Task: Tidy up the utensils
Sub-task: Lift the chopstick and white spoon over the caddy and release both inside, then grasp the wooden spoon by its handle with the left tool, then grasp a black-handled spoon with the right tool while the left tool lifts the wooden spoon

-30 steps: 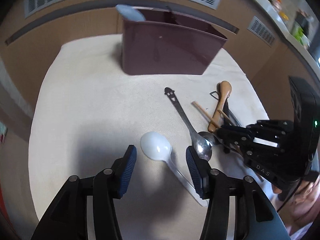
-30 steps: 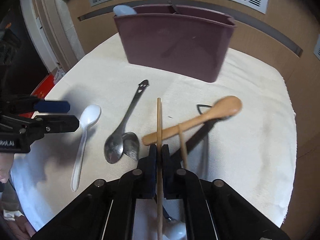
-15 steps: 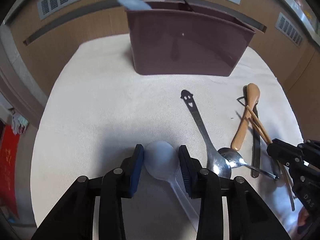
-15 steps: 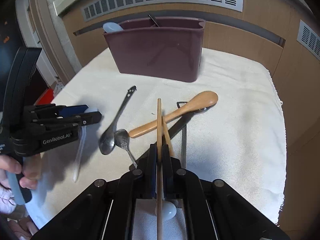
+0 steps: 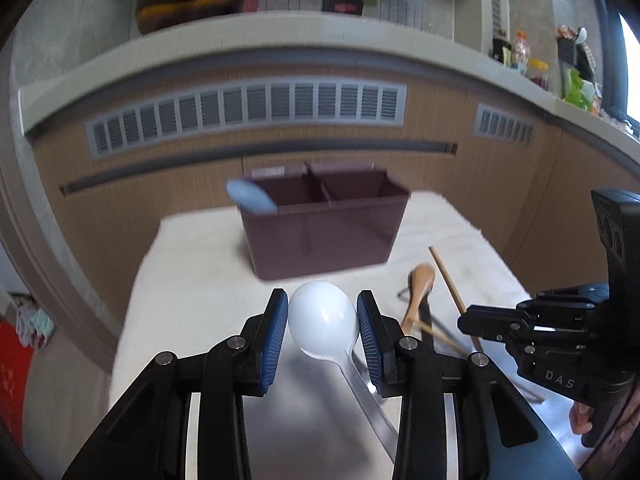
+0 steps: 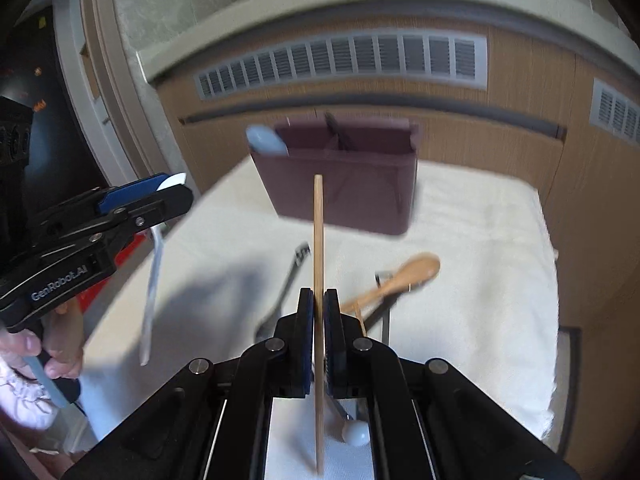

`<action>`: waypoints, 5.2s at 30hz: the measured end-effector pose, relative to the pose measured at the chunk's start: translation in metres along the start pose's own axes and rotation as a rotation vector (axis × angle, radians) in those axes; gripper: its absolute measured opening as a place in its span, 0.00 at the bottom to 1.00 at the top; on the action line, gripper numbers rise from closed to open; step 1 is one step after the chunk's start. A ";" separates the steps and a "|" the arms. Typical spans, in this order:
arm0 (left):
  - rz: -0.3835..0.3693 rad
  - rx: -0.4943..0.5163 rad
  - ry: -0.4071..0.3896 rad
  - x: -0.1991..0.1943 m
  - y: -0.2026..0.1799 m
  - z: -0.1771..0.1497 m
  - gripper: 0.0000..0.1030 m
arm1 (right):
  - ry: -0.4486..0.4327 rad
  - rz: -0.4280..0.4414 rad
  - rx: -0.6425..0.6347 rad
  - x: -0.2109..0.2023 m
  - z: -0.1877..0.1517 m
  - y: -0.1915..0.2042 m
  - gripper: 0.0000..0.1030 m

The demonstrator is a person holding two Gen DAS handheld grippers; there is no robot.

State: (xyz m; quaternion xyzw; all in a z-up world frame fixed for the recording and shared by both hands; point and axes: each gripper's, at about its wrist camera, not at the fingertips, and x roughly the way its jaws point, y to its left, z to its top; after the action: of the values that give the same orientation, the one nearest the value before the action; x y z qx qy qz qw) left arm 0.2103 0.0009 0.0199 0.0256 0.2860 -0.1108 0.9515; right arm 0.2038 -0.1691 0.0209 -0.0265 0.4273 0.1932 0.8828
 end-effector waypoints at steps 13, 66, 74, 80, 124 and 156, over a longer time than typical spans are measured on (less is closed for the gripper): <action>0.020 0.073 -0.553 -0.058 0.015 0.176 0.36 | -0.469 -0.167 -0.145 -0.085 0.164 0.022 0.04; 0.048 -0.014 0.077 0.053 0.022 0.024 0.63 | 0.035 -0.234 0.020 0.027 0.010 -0.051 0.53; 0.028 -0.029 0.227 0.064 0.020 -0.023 0.63 | 0.192 -0.212 0.190 0.071 -0.017 -0.064 0.53; -0.162 0.071 0.255 0.083 -0.011 -0.013 0.63 | 0.178 -0.256 0.094 0.045 -0.042 -0.062 0.53; -0.221 -0.155 0.173 0.062 0.035 0.012 0.29 | 0.186 -0.034 -0.089 0.048 -0.036 0.012 0.60; -0.152 -0.221 0.123 0.038 0.073 -0.006 0.29 | 0.128 -0.116 -0.032 0.081 0.000 0.024 0.29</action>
State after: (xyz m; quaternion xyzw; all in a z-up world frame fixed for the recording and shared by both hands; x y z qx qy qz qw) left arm 0.2546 0.0647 -0.0073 -0.0946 0.3553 -0.1486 0.9180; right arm 0.2403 -0.1213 -0.0378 -0.0776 0.4773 0.1466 0.8629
